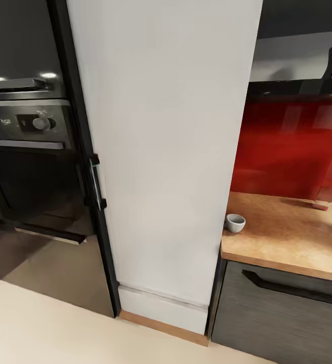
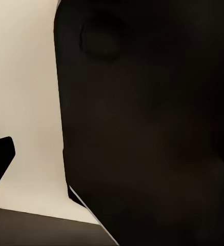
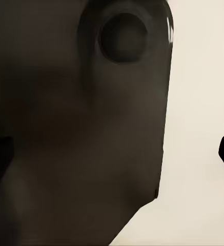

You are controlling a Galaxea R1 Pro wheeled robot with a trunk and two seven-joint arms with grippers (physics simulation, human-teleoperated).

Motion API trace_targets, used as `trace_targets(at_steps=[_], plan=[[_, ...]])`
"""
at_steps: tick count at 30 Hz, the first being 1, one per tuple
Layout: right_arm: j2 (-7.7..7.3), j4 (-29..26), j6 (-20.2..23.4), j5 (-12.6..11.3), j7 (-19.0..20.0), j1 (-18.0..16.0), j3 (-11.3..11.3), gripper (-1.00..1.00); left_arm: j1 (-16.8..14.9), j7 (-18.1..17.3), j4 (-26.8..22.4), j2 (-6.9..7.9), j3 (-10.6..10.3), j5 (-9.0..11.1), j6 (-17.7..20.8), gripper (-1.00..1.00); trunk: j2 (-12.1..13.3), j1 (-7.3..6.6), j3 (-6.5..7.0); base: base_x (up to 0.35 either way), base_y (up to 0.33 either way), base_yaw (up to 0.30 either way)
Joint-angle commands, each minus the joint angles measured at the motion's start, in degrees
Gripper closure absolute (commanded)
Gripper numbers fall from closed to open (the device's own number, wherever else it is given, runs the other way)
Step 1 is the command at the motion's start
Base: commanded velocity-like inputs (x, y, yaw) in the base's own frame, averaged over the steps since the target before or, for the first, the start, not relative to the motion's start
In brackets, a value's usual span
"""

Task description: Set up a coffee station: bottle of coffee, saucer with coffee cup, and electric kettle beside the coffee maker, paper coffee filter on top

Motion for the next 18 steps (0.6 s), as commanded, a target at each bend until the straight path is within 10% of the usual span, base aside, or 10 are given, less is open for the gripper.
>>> trace_targets(at_steps=[1, 18], plan=[[0.33, -0.33, -0.08, -0.01, 0.09, -0.25, -0.03, -1.0, 0.16, -0.09, -0.33, -0.18, -0.08, -0.08, -0.09, -1.0, -0.01, 0.0, -0.03, 0.0, 0.0, 0.0], [2.99, -4.3, -0.09, 0.02, 0.18, -0.25, -0.25, -1.0, 0.22, -0.16, -0.61, 0.17, -0.33, -0.39, -0.79, -1.0, -0.01, 0.0, -0.03, 0.0, 0.0, -0.153]])
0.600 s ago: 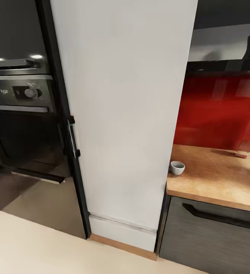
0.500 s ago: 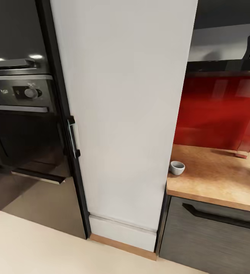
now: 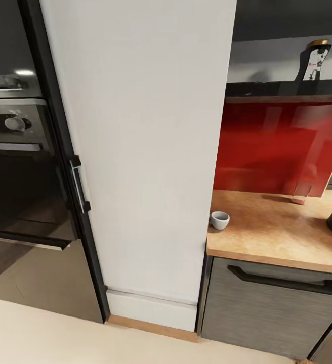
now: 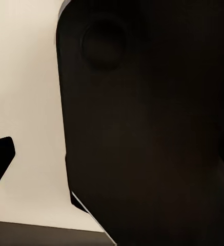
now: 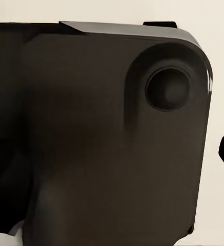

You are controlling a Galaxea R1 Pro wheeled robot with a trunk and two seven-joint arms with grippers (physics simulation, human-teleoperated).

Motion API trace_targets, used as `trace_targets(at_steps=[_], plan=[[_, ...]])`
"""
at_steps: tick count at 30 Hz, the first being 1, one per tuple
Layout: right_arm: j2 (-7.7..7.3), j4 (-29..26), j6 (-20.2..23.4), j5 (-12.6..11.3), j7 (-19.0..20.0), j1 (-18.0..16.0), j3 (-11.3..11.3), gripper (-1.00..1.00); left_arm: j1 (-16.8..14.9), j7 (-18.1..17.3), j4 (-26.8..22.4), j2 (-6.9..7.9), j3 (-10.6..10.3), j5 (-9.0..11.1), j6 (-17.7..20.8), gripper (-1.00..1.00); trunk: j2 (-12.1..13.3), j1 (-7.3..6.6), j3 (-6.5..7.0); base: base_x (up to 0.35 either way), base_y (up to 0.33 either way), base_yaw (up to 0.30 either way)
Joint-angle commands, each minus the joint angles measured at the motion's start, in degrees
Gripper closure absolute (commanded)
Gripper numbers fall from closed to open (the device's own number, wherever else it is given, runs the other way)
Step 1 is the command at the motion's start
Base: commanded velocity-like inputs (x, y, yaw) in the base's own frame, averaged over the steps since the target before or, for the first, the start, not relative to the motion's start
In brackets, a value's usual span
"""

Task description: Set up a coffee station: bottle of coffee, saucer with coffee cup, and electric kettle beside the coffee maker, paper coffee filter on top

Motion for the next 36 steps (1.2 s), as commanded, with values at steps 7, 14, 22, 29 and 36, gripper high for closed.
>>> trace_targets(at_steps=[7, 14, 22, 29, 36], plan=[[0.01, -0.01, -0.01, 0.07, -0.01, 0.0, -0.03, -1.0, 0.0, 0.04, -0.06, -0.19, -0.37, -0.28, -2.19, -1.0, -0.02, 0.0, -0.04, 0.0, 0.0, -0.288], [-0.07, -0.06, -0.09, 0.07, -0.07, 0.0, -0.1, -1.0, -0.01, 0.18, -0.06, -0.15, -0.26, -0.07, -3.31, -1.0, -0.02, 0.0, -0.04, 0.0, 0.0, -0.289], [-0.08, -0.1, -0.1, 0.07, -0.07, 0.0, -0.12, -1.0, 0.02, 0.08, -0.07, -0.09, -0.33, -0.21, -3.34, -1.0, -0.02, 0.0, -0.06, 0.001, -0.011, -0.289], [-0.08, -0.1, -0.1, 0.07, -0.07, -0.01, -0.12, -1.0, 0.03, 0.81, -0.09, 0.35, -0.4, -0.35, -3.41, -1.0, -0.02, 0.0, -0.18, 0.097, -0.21, -0.287], [-0.08, -0.1, -0.1, 0.07, -0.07, -0.03, -0.12, -1.0, 0.03, 0.84, -0.08, 0.37, -0.4, -0.28, -3.42, -1.0, -0.02, 0.0, -0.32, 0.098, -0.261, -0.274]])
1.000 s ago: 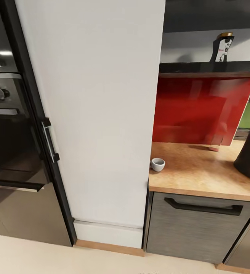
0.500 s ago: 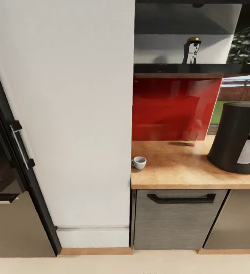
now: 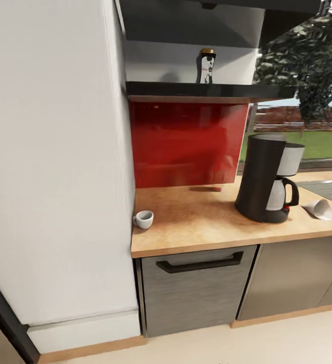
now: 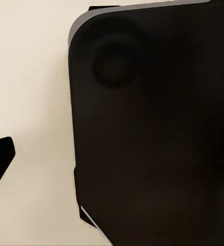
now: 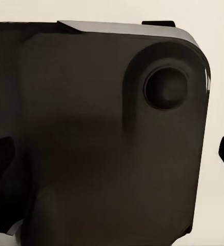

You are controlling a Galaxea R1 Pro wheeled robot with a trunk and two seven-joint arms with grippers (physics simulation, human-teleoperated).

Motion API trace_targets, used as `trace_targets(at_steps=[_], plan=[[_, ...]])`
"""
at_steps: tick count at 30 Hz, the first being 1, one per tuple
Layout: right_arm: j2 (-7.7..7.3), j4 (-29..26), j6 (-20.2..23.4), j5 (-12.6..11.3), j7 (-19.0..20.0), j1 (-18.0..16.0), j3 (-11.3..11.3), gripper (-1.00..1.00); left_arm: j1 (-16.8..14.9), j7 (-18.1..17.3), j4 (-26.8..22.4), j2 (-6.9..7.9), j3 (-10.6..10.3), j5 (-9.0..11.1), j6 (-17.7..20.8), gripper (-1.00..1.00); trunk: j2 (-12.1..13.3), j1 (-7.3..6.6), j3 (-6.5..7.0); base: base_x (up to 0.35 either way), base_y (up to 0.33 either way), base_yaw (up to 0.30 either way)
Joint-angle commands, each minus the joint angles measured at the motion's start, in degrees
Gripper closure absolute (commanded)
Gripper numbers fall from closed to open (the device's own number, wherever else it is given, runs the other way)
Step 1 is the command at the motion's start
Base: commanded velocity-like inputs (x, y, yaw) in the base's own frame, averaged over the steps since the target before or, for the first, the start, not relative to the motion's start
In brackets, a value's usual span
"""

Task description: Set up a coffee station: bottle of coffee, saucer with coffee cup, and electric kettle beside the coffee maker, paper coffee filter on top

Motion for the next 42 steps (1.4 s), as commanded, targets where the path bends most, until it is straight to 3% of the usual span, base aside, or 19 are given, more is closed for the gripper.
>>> trace_targets(at_steps=[1, 20, 32, 38, 42], plan=[[0.01, -0.01, -0.02, 0.01, 0.01, -0.01, -0.04, -1.0, 0.03, 0.07, -0.05, 0.01, -0.06, -0.06, -0.12, -1.0, -0.02, 0.01, -0.07, 0.089, -0.265, -0.269], [0.01, -0.01, -0.02, 0.01, -0.17, -0.01, -0.04, -1.0, 0.02, 0.07, -0.05, -0.01, 0.0, -0.05, -0.14, -1.0, -0.02, 0.01, -0.44, 0.088, -0.266, -0.252], [0.42, 0.01, -0.03, 0.19, -0.26, -0.01, 0.4, -1.0, 0.01, 0.07, -0.04, -0.07, 0.02, -0.05, -0.14, -1.0, -0.02, 0.01, -0.47, 0.156, -0.266, -0.033], [1.25, 1.97, -0.51, -1.0, -1.14, 1.13, 0.01, -1.0, 0.05, 0.16, -0.39, -0.1, -0.04, -0.15, -0.14, -1.0, -0.02, 0.01, -0.47, 0.003, 0.0, 0.0], [1.37, 1.97, -1.79, -1.16, -1.43, -0.18, -0.02, -1.0, 0.06, 0.16, -0.39, -0.07, 0.02, -0.1, -0.14, -1.0, -0.02, 0.01, -0.47, 0.107, -0.042, 0.0]])
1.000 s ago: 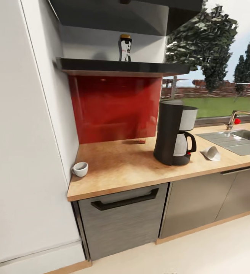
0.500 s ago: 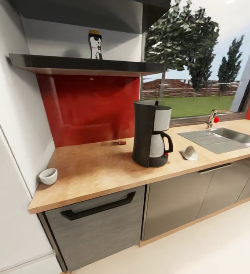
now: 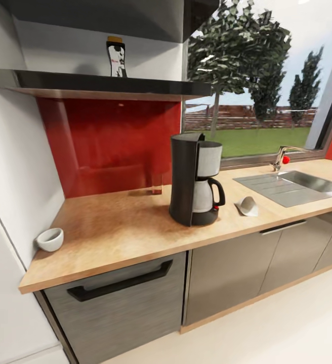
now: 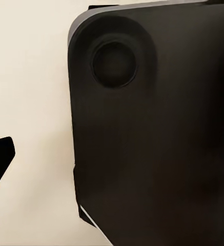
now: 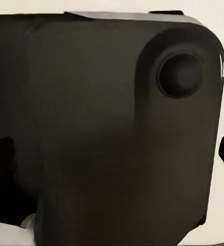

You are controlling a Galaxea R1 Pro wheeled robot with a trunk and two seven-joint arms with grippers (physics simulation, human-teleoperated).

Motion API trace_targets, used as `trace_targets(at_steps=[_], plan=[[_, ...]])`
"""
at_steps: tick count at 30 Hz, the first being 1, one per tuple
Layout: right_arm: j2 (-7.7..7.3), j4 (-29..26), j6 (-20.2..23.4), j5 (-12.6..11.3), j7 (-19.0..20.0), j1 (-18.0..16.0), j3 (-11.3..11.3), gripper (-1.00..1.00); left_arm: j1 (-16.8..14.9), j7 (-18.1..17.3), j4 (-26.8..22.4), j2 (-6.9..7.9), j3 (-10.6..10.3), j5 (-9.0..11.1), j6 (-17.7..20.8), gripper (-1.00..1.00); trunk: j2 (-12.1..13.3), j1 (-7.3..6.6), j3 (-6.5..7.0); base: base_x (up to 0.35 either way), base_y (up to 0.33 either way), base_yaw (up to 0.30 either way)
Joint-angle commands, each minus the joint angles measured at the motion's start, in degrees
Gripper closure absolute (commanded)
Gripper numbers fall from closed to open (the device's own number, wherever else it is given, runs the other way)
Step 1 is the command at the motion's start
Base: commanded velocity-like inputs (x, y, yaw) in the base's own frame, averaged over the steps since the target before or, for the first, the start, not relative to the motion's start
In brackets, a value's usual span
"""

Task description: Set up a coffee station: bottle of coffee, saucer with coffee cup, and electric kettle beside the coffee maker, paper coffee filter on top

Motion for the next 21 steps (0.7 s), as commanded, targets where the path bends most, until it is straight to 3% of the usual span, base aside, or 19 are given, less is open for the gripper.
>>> trace_targets(at_steps=[1, 12, 21], plan=[[0.03, -0.03, -0.52, -0.13, -0.15, -0.36, -0.02, -1.0, 0.02, 0.07, -0.08, 0.0, -0.03, -0.02, -0.09, -1.0, -0.02, 0.01, -0.05, 0.183, -0.11, 0.0], [0.0, -0.17, -1.14, -0.17, -0.19, -1.12, -0.03, -1.0, 0.02, 0.07, -0.11, -0.17, 0.2, 0.16, -0.09, -1.0, -0.02, 0.01, -0.05, 0.23, -0.165, 0.0], [0.04, -0.17, -1.14, -0.17, -0.19, -1.12, -0.02, -1.0, 0.01, 0.07, -0.12, -0.18, 0.2, 0.26, -0.09, -1.0, -0.02, 0.01, -0.05, 0.158, -0.257, 0.0]])
